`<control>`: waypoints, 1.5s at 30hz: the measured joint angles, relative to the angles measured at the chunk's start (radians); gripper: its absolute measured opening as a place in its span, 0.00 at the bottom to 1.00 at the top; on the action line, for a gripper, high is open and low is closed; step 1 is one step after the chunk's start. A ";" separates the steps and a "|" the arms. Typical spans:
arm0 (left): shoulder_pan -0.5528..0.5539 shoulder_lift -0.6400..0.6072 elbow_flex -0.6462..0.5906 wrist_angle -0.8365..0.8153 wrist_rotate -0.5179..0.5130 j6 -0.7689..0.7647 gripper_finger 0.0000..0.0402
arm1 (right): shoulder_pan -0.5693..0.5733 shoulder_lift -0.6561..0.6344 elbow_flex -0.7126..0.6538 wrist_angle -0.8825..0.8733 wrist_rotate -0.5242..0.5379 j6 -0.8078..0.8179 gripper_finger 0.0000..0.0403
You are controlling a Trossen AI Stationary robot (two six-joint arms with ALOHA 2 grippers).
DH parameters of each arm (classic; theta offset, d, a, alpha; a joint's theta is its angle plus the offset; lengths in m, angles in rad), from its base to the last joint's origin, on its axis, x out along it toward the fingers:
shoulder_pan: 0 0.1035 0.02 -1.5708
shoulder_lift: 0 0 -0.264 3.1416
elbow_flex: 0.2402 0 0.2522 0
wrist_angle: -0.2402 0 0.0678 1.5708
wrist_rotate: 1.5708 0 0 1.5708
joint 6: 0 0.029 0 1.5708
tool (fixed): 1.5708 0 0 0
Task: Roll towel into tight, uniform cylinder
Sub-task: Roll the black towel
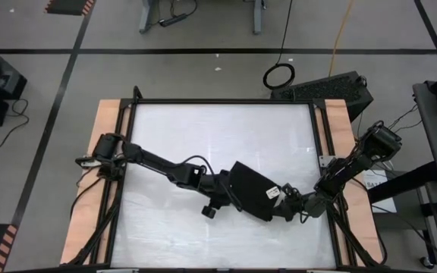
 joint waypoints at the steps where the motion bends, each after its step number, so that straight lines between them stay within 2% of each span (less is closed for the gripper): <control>1: 0.002 0.007 0.000 0.016 0.000 -0.001 0.45 | -0.003 0.000 0.000 0.000 -0.001 0.005 0.00; 9: 0.015 0.076 0.001 0.054 0.020 -0.004 0.46 | -0.005 0.000 -0.001 0.004 0.006 0.026 0.00; 13: 0.016 0.097 0.000 0.068 0.021 -0.006 0.52 | -0.005 0.001 -0.002 0.008 0.007 0.030 0.01; 17: 0.022 0.119 0.001 0.072 0.029 -0.088 0.61 | -0.005 -0.004 -0.002 0.007 0.007 0.028 0.03; 20: 0.034 0.136 0.004 0.072 0.058 -0.165 0.61 | -0.004 -0.010 -0.004 0.014 0.000 -0.010 0.06; 24: 0.049 0.155 0.006 0.081 0.095 -0.229 0.51 | -0.002 -0.038 -0.006 0.025 -0.021 -0.079 0.14; 29: 0.057 0.162 0.007 0.078 0.120 -0.240 0.29 | 0.018 -0.094 -0.011 0.033 -0.093 -0.221 0.28; 33: 0.056 0.165 0.020 0.070 0.212 -0.238 0.12 | 0.056 -0.150 -0.008 0.048 -0.189 -0.306 0.39; 35: 0.055 0.167 0.026 0.066 0.261 -0.237 0.05 | 0.084 -0.178 -0.008 0.050 -0.192 -0.352 0.44; 40: 0.069 0.170 0.037 0.080 0.358 -0.302 0.04 | 0.134 -0.203 0.044 -0.025 -0.184 -0.506 0.50; 45: 0.093 0.171 0.037 0.089 0.407 -0.371 0.04 | 0.135 -0.204 0.177 -0.233 -0.181 -0.746 0.49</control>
